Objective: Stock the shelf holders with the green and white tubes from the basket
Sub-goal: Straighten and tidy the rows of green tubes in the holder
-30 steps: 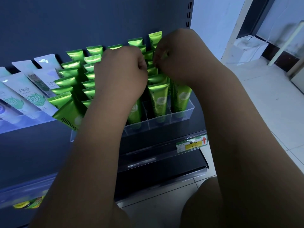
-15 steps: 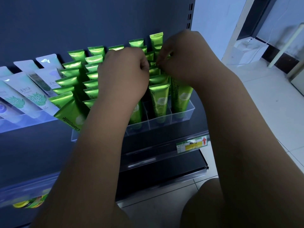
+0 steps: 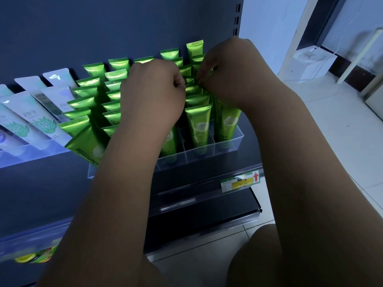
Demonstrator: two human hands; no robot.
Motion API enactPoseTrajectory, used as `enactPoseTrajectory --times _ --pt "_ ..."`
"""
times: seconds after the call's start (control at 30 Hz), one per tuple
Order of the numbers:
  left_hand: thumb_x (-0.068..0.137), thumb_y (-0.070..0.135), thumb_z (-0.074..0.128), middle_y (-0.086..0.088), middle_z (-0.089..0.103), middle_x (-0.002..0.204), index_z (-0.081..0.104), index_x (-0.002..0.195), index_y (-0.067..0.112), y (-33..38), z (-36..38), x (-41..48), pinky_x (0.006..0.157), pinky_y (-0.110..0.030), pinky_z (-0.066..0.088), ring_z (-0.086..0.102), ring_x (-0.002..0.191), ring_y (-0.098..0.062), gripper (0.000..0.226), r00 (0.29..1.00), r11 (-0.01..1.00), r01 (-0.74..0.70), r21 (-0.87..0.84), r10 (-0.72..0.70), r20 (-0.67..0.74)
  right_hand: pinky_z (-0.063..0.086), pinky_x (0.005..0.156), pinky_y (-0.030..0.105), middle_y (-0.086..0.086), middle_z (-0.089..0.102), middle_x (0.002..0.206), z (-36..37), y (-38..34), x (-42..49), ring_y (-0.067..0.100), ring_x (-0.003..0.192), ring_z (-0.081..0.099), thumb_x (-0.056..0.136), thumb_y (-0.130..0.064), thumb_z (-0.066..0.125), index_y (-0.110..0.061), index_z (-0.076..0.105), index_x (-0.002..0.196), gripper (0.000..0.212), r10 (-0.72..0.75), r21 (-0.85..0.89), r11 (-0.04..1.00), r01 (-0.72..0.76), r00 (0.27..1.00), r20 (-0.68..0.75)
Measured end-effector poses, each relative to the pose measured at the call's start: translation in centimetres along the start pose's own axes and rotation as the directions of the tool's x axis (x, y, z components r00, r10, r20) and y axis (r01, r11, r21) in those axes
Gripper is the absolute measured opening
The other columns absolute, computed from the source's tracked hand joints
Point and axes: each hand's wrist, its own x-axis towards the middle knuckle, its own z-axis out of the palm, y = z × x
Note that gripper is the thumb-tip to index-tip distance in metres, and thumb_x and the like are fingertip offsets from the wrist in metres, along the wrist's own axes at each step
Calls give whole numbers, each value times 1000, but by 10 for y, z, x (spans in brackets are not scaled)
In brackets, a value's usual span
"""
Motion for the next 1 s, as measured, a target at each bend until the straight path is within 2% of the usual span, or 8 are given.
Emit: enactPoseTrajectory --times 0.3,0.4,0.47,0.67,0.8,0.9,1.0 --pt "90 26 62 10 58 71 75 87 27 4 -7 -2 79 -49 55 62 91 -34 13 1000 999 29 -39 -29 2 56 82 32 -3 75 95 -2 1 -4 15 92 66 86 -16 63 -25 82 94 22 -8 85 996 8 1000 0" --pt "89 25 60 8 70 88 75 88 27 5 -9 -1 80 -47 55 63 91 -32 15 1000 998 22 -53 -23 -15 56 83 30 -5 75 95 -2 1 -4 14 93 67 86 -15 63 -27 82 93 23 -3 103 995 2 1000 10" --pt "89 24 60 8 72 95 75 89 27 4 -10 0 80 -47 55 63 91 -30 16 999 998 32 -50 -33 -20 56 82 29 -6 75 95 -3 1 -5 12 92 67 86 -16 64 -29 81 92 23 10 144 990 -11 1000 4" --pt "89 24 59 7 73 99 75 90 27 -3 -14 10 88 -44 53 63 96 -29 17 995 996 75 -52 -78 -66 55 81 28 -4 76 92 -7 0 -5 11 90 68 90 -17 65 -24 82 93 18 20 231 973 -12 999 -31" --pt "89 24 59 7 73 99 75 89 27 -7 -11 14 91 -45 52 62 100 -29 16 995 996 79 -45 -81 -58 57 81 34 -1 75 90 -6 2 2 16 90 68 88 -16 63 -22 81 92 19 16 211 978 -11 1000 -23" --pt "89 24 60 6 72 99 74 89 29 -9 -11 19 89 -46 53 62 101 -32 15 997 998 65 -24 -66 -50 58 78 37 4 75 89 -5 2 8 21 87 69 87 -17 60 -18 80 91 21 10 197 980 -2 999 -40" --pt "90 24 62 5 66 90 75 92 30 -10 -13 23 86 -48 54 61 96 -35 14 997 998 67 -15 -67 -36 58 75 40 9 74 88 0 2 14 24 84 68 86 -18 58 -13 78 89 21 17 167 986 -8 999 -51"
